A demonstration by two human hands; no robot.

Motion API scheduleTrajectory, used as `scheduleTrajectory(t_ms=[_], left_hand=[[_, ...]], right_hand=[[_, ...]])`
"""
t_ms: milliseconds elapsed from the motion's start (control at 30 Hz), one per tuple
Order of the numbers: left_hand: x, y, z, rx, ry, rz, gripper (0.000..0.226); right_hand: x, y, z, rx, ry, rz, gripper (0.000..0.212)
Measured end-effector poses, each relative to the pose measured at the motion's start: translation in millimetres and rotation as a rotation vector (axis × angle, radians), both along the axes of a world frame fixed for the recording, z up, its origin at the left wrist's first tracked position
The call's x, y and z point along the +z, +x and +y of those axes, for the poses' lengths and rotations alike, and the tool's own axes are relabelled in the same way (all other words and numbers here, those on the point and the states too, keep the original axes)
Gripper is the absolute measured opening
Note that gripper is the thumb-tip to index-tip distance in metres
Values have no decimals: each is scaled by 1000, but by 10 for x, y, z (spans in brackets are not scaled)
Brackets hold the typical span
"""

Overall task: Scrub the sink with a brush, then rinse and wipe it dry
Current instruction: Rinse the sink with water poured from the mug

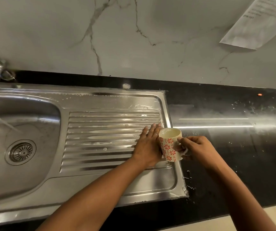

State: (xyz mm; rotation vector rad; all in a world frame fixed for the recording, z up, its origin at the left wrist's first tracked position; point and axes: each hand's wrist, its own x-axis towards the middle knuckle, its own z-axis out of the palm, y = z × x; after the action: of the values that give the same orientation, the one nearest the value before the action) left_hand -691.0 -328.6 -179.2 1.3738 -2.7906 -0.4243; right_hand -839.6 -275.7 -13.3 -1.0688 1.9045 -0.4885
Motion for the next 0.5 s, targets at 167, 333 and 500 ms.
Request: scheduleTrajectory(t_ms=[167, 333, 500], left_hand=[[32, -47, -261, 55, -2, 46, 86], [14, 49, -390, 248, 51, 37, 83], [17, -77, -494, 195, 19, 81, 89]], right_hand=[[43, 17, -313, 58, -28, 89, 27], [45, -6, -448, 52, -20, 4, 29], [146, -48, -589, 39, -40, -33, 29]])
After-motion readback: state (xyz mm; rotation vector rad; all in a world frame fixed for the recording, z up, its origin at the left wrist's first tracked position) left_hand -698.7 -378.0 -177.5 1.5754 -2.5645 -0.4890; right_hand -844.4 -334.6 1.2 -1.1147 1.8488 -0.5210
